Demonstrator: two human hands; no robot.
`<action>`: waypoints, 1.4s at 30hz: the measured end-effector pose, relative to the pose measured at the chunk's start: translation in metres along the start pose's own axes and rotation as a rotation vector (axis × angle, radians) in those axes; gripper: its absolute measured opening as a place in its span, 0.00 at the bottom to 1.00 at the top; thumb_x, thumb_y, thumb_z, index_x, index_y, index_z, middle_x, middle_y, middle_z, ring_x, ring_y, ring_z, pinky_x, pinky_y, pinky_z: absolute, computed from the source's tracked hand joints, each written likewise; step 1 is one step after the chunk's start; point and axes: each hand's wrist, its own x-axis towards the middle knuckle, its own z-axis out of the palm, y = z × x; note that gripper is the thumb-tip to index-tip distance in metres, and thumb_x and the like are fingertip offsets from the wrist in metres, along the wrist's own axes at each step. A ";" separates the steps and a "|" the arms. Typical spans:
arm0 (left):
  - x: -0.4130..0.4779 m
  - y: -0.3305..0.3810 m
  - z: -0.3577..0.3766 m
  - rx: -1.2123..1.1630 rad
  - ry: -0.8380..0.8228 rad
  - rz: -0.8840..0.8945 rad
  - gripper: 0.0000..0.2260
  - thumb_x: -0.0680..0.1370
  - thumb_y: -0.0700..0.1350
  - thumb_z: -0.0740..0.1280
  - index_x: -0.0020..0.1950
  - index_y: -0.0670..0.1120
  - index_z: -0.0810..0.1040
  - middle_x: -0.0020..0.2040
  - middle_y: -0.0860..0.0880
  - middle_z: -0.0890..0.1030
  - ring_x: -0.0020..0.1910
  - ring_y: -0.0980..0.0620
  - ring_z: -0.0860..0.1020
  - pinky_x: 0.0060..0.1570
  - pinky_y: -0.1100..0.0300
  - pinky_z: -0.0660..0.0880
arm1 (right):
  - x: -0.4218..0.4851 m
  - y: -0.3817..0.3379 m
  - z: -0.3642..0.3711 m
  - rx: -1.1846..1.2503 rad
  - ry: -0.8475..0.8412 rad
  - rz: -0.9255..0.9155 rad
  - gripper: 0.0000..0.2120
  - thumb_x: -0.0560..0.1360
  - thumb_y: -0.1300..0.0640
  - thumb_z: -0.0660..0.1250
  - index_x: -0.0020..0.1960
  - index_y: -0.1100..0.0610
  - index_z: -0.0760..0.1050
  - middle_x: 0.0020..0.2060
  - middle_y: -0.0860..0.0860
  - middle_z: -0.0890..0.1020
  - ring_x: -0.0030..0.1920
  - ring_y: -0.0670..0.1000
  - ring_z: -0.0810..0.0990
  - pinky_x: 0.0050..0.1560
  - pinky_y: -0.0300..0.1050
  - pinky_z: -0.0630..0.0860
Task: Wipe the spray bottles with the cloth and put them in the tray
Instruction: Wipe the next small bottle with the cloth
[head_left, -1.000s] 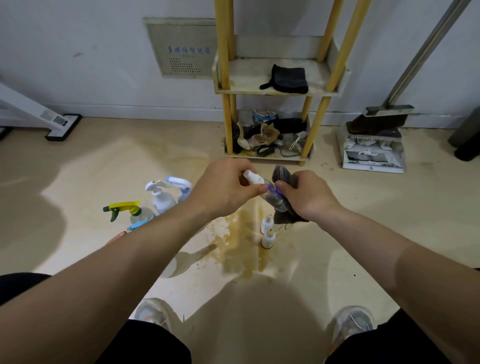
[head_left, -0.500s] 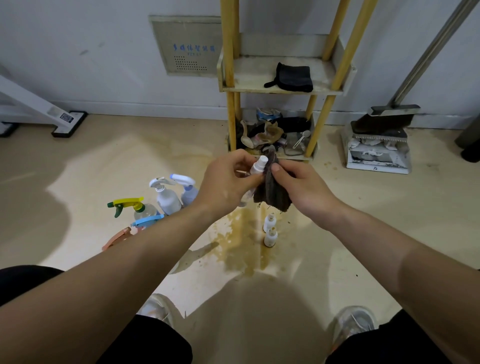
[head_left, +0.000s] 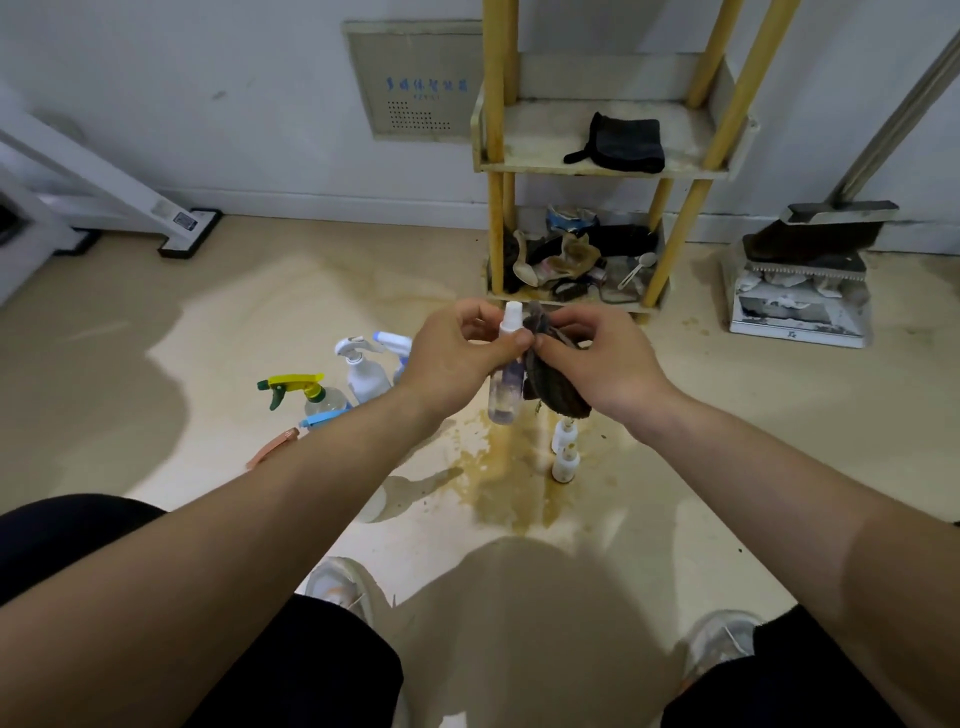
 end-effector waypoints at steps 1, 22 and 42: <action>-0.001 -0.002 -0.005 0.035 0.017 0.013 0.08 0.73 0.44 0.78 0.48 0.45 0.82 0.47 0.47 0.86 0.49 0.49 0.84 0.53 0.52 0.81 | 0.002 -0.002 0.002 -0.025 -0.004 0.011 0.05 0.77 0.53 0.72 0.51 0.46 0.80 0.43 0.39 0.81 0.46 0.37 0.79 0.42 0.30 0.72; -0.047 -0.143 -0.063 1.059 -0.112 -0.256 0.03 0.78 0.47 0.67 0.50 0.53 0.73 0.46 0.50 0.77 0.43 0.49 0.75 0.34 0.58 0.66 | 0.014 0.032 0.121 -0.399 -0.449 0.230 0.14 0.78 0.51 0.67 0.51 0.61 0.84 0.48 0.57 0.85 0.50 0.57 0.82 0.53 0.49 0.78; 0.042 -0.214 -0.052 1.744 -0.314 -0.096 0.09 0.76 0.39 0.68 0.54 0.48 0.77 0.46 0.48 0.82 0.49 0.45 0.79 0.48 0.54 0.66 | 0.070 0.153 0.181 -0.321 -0.431 0.334 0.13 0.77 0.53 0.67 0.46 0.64 0.82 0.42 0.60 0.84 0.45 0.60 0.82 0.44 0.50 0.79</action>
